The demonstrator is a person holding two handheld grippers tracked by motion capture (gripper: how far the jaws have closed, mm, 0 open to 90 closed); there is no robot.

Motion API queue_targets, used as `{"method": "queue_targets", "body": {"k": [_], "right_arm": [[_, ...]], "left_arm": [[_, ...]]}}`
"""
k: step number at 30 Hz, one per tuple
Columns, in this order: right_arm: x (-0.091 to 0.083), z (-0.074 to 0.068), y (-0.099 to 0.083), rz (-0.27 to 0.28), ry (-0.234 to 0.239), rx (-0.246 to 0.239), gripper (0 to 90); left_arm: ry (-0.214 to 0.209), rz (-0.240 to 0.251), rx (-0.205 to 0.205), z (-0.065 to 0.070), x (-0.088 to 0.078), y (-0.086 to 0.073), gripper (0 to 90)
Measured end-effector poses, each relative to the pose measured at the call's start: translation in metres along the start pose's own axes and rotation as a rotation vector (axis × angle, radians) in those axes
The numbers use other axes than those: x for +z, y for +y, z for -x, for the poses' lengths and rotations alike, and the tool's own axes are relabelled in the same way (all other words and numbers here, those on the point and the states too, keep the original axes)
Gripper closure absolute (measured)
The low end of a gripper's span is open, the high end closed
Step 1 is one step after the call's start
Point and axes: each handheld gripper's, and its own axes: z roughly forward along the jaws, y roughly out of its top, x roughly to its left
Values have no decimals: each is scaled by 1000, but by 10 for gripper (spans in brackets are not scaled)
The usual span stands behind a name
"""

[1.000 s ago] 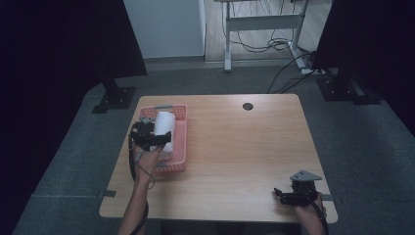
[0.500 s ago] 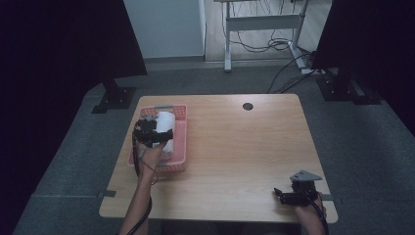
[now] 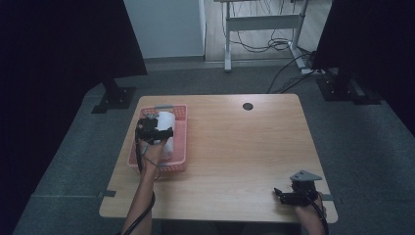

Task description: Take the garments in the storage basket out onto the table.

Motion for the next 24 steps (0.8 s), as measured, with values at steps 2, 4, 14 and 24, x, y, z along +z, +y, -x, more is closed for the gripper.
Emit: {"method": "queue_targets", "body": {"k": [2,4,14,24], "right_arm": [[0,0,0,0,0,-1,73],[0,0,0,0,0,-1,73],[0,0,0,0,1,-1,73],[0,0,0,0,1,-1,73]], "left_arm": [[-1,-6,-3,0,3,1,80],[-4,-7,-2,-1,4,1,93],[-3,-54,2,0,19,-1,112],[6,-133,-4,1,33,-3,107]]}}
